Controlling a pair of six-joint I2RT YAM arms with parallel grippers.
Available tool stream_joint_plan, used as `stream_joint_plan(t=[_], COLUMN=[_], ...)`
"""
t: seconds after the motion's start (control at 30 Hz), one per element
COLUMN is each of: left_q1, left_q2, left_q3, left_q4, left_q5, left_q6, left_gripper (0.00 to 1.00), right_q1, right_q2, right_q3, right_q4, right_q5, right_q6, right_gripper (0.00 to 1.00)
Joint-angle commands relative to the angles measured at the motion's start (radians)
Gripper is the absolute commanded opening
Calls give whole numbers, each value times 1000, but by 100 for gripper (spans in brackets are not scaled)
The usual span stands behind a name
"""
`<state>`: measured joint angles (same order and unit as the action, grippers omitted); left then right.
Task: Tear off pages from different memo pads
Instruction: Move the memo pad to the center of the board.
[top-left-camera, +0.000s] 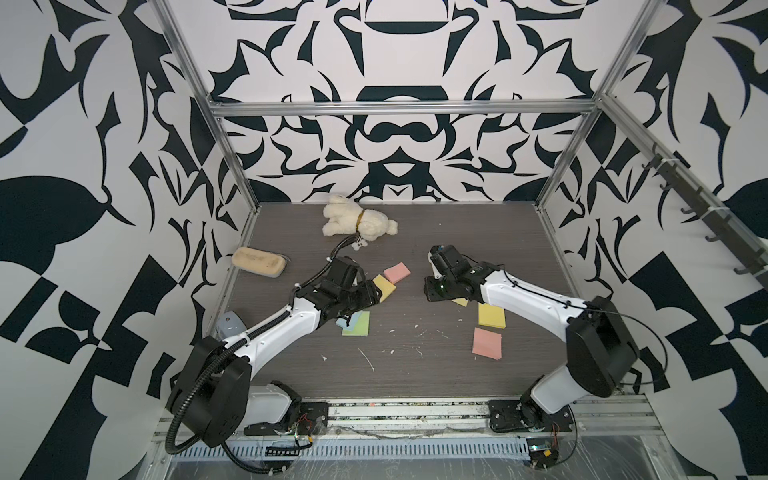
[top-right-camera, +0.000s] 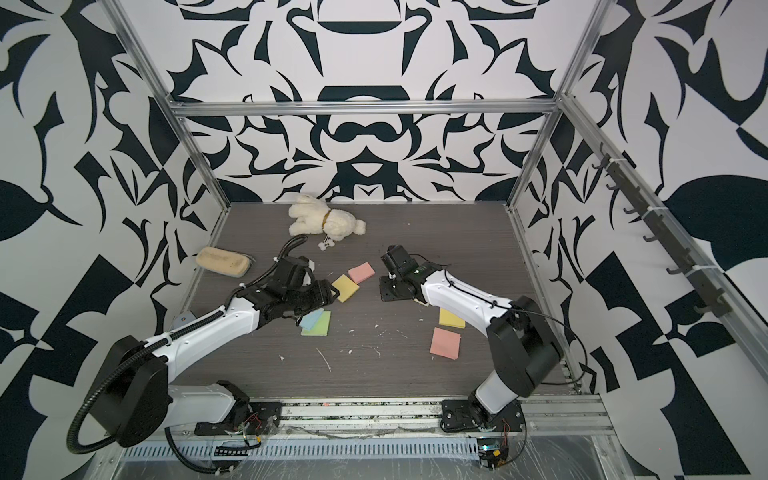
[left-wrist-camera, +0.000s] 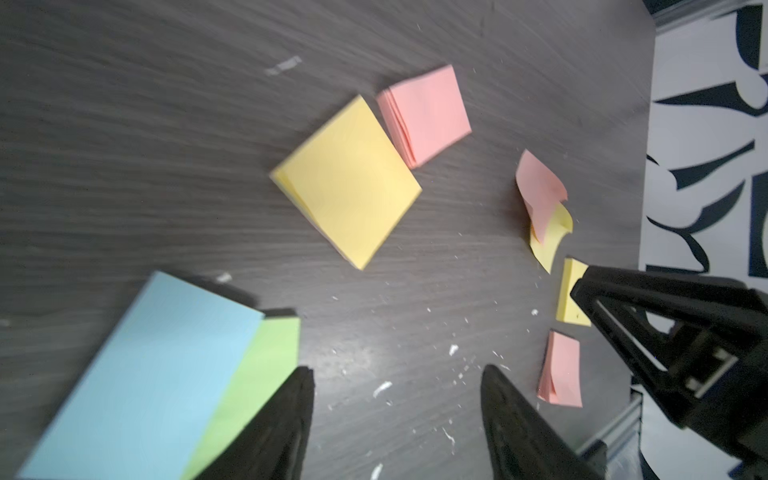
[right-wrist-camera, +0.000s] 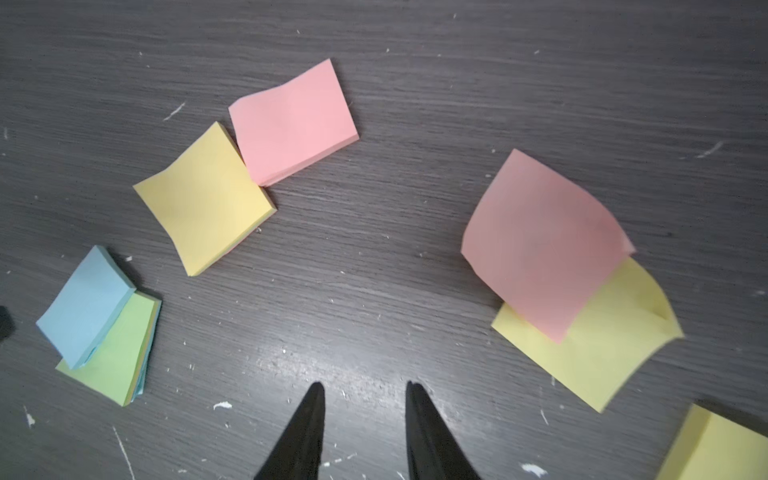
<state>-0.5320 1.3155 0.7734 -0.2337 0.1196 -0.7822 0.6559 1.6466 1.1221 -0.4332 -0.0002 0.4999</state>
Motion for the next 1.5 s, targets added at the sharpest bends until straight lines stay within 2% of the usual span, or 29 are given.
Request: stream_joint_plan(t=[0.0, 0.17, 0.53, 0.87, 1.0, 1.23, 1.47], left_q1=[60, 91, 125, 186, 201, 200, 180], left_q2=[-15, -33, -78, -68, -54, 6, 34], left_q3=[2, 17, 34, 72, 95, 71, 44], left_q4=[-45, -62, -83, -76, -73, -16, 45], left_q5=[24, 1, 0, 14, 23, 55, 92], left_q6=[63, 82, 128, 170, 185, 151, 84], left_gripper=[67, 66, 65, 65, 65, 64, 63], right_q1=[50, 125, 162, 214, 197, 88, -2], right_q2=[105, 252, 432, 636, 605, 475, 611], right_q3=[124, 234, 352, 658, 733, 672, 856], right_q4=[53, 81, 94, -36, -115, -136, -182], right_q5=[-17, 1, -36, -51, -85, -90, -52], right_q6=[29, 86, 158, 76, -21, -74, -72], right_gripper=[37, 37, 39, 39, 39, 40, 40])
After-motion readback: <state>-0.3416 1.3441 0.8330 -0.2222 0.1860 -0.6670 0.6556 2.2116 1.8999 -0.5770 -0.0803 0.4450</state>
